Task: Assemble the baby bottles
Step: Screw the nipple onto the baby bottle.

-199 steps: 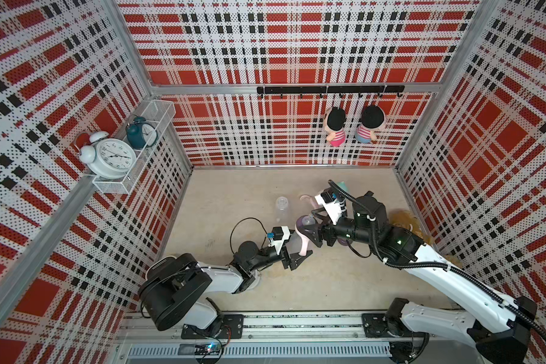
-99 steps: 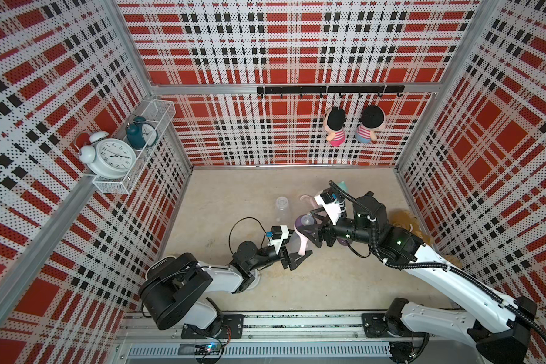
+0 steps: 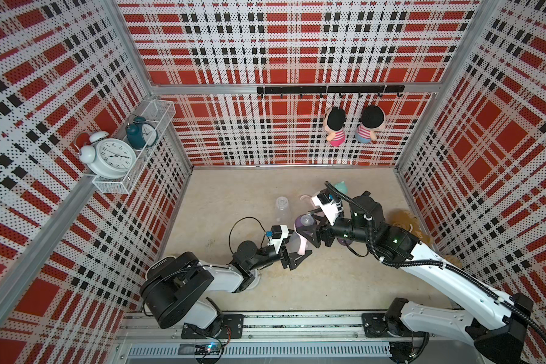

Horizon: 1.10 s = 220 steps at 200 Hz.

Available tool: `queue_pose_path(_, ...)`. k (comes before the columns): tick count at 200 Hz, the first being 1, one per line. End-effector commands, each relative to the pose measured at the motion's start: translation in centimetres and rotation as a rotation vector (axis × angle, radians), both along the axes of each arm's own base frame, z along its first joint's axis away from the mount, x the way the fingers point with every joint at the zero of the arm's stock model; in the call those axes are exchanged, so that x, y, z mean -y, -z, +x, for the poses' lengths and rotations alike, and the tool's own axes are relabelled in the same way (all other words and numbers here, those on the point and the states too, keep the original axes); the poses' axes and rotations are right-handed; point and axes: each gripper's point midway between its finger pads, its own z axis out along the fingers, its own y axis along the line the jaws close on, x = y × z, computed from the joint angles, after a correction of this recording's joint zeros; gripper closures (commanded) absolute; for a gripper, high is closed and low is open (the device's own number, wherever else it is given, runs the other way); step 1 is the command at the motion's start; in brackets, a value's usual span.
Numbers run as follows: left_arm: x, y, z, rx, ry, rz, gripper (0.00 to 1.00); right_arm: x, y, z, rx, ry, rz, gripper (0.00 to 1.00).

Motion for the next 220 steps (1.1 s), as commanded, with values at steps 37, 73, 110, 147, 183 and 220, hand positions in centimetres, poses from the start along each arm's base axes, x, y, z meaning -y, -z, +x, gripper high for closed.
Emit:
queue_pose_path(37, 0.0, -2.2, 0.0, 0.060, 0.013, -0.057, 1.00, 0.0, -1.0, 0.5, 0.040, 0.014, -0.013, 0.25)
queue_pose_path(73, -0.1, -2.6, 0.4, 0.059, -0.005, -0.063, 1.00, 0.1, -0.6, 0.7, 0.022, 0.030, -0.024, 0.33)
queue_pose_path(110, -0.5, -2.7, 1.7, 0.059, -0.107, -0.048, 1.00, 0.2, -0.4, 1.2, -0.009, 0.077, -0.022, 0.37)
queue_pose_path(147, -1.8, -3.0, 3.2, 0.075, -0.292, -0.041, 1.00, -0.1, -0.1, 2.0, -0.050, 0.162, -0.020, 0.41)
queue_pose_path(183, -2.9, -3.3, 4.3, 0.088, -0.501, -0.030, 1.00, -0.6, 0.3, 2.9, -0.120, 0.292, 0.022, 0.45)
queue_pose_path(220, -3.3, -3.0, 4.9, 0.086, -0.647, -0.001, 1.00, -0.3, 1.1, 4.2, -0.199, 0.530, 0.035, 0.46)
